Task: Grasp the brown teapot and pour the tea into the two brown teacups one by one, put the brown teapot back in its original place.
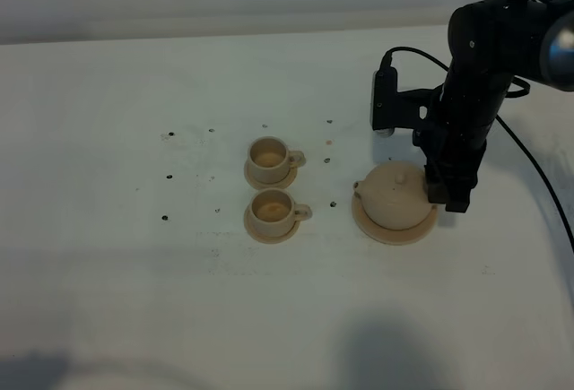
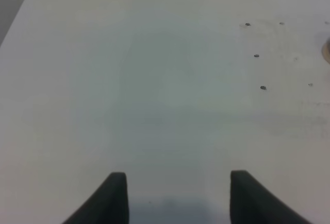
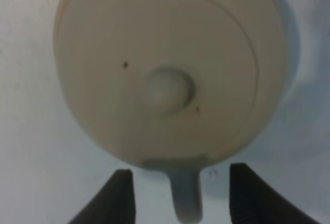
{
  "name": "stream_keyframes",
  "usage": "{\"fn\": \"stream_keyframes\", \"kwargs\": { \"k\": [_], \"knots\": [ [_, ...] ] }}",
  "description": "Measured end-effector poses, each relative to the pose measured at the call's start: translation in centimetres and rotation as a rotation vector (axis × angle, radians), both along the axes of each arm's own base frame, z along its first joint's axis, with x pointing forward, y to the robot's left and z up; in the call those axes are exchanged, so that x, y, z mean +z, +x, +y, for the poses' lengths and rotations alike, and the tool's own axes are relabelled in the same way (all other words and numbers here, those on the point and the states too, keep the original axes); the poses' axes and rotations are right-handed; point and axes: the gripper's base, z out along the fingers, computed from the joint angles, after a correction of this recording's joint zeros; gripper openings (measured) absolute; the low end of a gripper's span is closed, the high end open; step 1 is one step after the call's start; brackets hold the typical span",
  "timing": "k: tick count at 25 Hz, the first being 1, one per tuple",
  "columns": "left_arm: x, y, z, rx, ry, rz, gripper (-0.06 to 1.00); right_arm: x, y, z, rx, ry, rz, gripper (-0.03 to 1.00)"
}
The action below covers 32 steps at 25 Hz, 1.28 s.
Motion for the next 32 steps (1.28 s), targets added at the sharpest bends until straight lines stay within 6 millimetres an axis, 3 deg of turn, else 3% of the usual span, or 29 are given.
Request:
{"fn": "stream_keyframes", "kwargs": {
  "k": [6, 14, 26, 32],
  "knots": [
    [0.0, 0.0, 0.0, 0.000, 0.000, 0.000, 0.45, -1.4, 0.3, -0.1, 0.008, -0.038, 0.012, 0.45],
    [0.0, 0.0, 0.0, 0.000, 0.000, 0.000, 0.45, -1.4, 0.2, 0.1, 0.025, -0.065, -0.004, 0.41],
    [0.0, 0.0, 0.0, 0.000, 0.000, 0.000, 0.45, -1.4, 0.2, 0.2, 0.035, -0.078, -0.009, 0.16],
    [0.0, 0.0, 0.0, 0.000, 0.000, 0.000, 0.45, -1.4, 0.1, 0.2, 0.032, -0.082, 0.005, 0.12]
  ]
}}
